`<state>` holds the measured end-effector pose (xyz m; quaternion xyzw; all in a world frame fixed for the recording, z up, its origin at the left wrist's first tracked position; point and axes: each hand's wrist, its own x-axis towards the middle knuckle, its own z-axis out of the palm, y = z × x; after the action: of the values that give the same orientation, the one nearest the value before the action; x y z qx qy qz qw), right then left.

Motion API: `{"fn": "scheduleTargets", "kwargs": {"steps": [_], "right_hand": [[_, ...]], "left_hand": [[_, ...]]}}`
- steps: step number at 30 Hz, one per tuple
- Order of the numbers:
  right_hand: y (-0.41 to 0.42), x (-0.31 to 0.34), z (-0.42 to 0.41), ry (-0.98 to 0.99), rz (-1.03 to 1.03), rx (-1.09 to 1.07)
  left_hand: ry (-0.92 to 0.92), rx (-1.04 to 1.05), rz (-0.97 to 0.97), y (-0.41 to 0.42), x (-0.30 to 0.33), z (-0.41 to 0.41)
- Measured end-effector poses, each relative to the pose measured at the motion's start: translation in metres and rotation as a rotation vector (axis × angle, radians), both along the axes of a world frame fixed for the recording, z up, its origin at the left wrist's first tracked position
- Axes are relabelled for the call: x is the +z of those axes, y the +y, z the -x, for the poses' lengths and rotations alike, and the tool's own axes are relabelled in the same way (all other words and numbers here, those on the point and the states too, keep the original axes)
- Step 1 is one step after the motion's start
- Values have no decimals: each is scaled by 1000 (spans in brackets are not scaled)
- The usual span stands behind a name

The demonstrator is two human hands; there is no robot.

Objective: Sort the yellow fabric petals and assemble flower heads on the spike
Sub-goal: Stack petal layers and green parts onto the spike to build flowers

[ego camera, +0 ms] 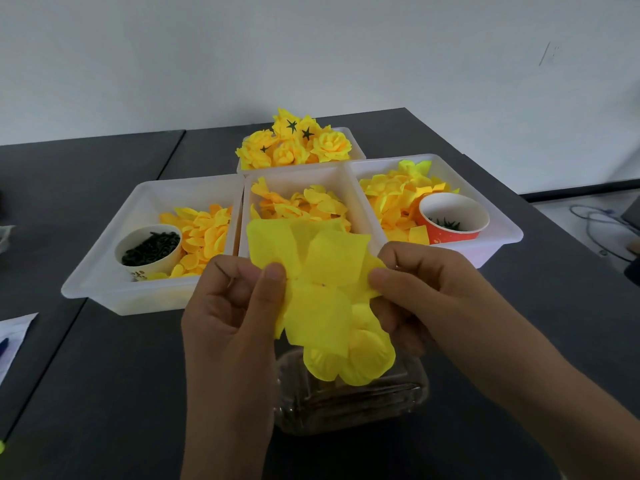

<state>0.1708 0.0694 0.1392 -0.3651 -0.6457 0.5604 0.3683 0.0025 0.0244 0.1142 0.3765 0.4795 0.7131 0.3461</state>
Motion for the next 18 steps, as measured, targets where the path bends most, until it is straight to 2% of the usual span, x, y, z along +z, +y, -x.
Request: {"fn": "scheduleTargets", "kwargs": {"steps": [2,7,10,13,15,18], "right_hand": [[0,-3,-1,45,48,27],[-1,-4,0,110,319,170],[-6,-3,0,92,244,251],[-9,-1,2,74,133,143],[-9,0,2,41,65,65],[-9,-2,0,12,31,-5]], "left_hand": [[-38,7,3,-1,1,0],[-53,12,7,-3,2,-2],[-9,13,11,-4,-3,-2],[75,37,-23,-7,-9,0],[166,103,-47,-9,-14,6],[203,208,-97,-10,-19,21]]}}
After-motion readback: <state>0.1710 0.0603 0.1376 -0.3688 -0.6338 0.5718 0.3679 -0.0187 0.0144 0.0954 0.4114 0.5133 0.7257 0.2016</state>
